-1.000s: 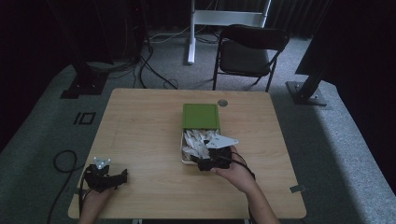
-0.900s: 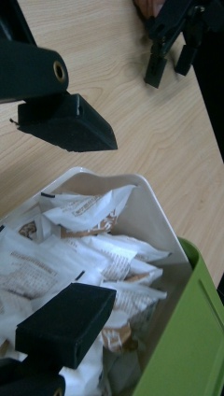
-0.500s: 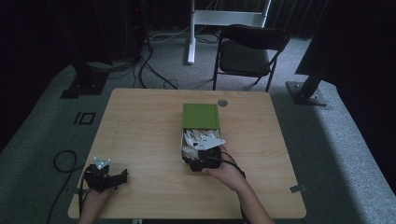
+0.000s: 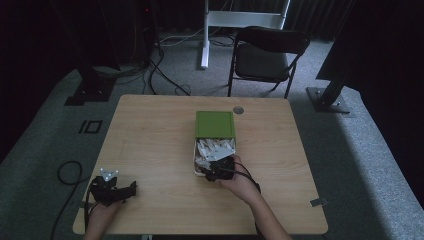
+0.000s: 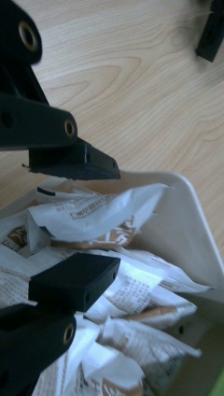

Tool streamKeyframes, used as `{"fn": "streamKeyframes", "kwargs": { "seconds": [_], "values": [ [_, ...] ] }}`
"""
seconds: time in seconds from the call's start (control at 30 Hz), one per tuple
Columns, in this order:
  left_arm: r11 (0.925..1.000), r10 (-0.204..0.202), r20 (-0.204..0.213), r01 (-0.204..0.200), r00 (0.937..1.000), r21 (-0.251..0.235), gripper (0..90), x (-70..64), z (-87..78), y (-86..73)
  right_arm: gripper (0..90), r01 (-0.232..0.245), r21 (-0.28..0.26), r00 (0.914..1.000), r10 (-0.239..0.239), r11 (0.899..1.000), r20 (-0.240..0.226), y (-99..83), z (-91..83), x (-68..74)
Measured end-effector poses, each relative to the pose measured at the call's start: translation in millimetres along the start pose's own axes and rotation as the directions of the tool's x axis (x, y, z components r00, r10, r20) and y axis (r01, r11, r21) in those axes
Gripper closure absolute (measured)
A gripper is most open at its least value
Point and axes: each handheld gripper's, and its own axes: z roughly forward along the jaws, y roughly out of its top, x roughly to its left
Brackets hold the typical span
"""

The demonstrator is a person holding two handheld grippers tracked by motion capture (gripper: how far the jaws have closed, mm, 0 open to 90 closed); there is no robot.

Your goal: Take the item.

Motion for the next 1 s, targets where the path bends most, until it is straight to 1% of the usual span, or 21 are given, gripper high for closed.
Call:
{"fn": "streamKeyframes", "kwargs": {
  "seconds": [0.13,0.17,0.2,0.37,0.47,0.53,0.67,0.77,0.87,0.9,1.0],
  "values": [
    [1.0000,0.000,0.000,0.000,1.0000,0.000,0.7,0.0,0.0,0.0,55.7,-0.012,-0.002,0.9999,0.012,1.000,0.006,-0.7,0.6,-0.5],
    [1.0000,0.000,0.000,0.000,1.0000,0.000,0.7,0.0,0.0,0.0,58.2,-0.021,-0.002,0.9997,0.021,1.000,0.011,-0.4,0.0,-0.9],
    [1.0000,0.000,0.000,0.000,1.0000,0.000,0.7,0.0,0.0,0.0,63.1,-0.024,-0.002,0.9996,0.024,1.000,0.017,0.1,-0.8,-1.3],
    [1.0000,0.000,0.000,0.000,1.0000,0.000,0.7,0.0,0.0,0.0,67.4,-0.045,-0.005,0.9990,0.045,0.999,-0.003,0.0,-2.9,-2.6],
    [1.0000,0.000,0.000,0.000,1.0000,0.000,0.7,0.0,0.0,0.0,70.2,-0.043,-0.008,0.9991,0.043,0.999,0.003,1.4,-5.3,-2.7],
    [1.0000,-0.002,0.000,0.002,1.0000,-0.001,0.7,-0.1,0.1,0.0,72.2,-0.051,-0.018,0.9987,0.051,0.999,-0.009,3.0,-7.4,-2.5],
    [1.0000,-0.002,0.000,0.002,1.0000,-0.001,0.7,-0.1,0.1,0.0,74.4,-0.032,-0.026,0.9994,0.032,0.999,-0.009,7.5,-12.0,-1.2],
    [1.0000,-0.002,0.000,0.002,1.0000,-0.001,0.7,-0.1,0.1,0.0,75.4,-0.040,-0.043,0.9992,0.039,0.998,-0.007,10.5,-16.1,-2.5],
    [1.0000,-0.001,0.000,0.001,1.0000,-0.001,0.7,-0.1,0.0,0.0,76.1,-0.056,-0.053,0.9984,0.056,0.997,-0.003,12.6,-20.2,-5.3],
    [1.0000,-0.001,0.000,0.001,1.0000,-0.001,0.7,-0.1,0.1,0.0,76.4,-0.069,-0.056,0.9976,0.069,0.996,-0.009,13.1,-21.5,-6.1],
    [1.0000,0.002,-0.001,-0.002,1.0000,-0.001,0.7,0.2,0.1,0.1,76.7,-0.065,-0.056,0.9979,0.064,0.996,-0.007,13.7,-23.9,-7.3]
  ]
}}
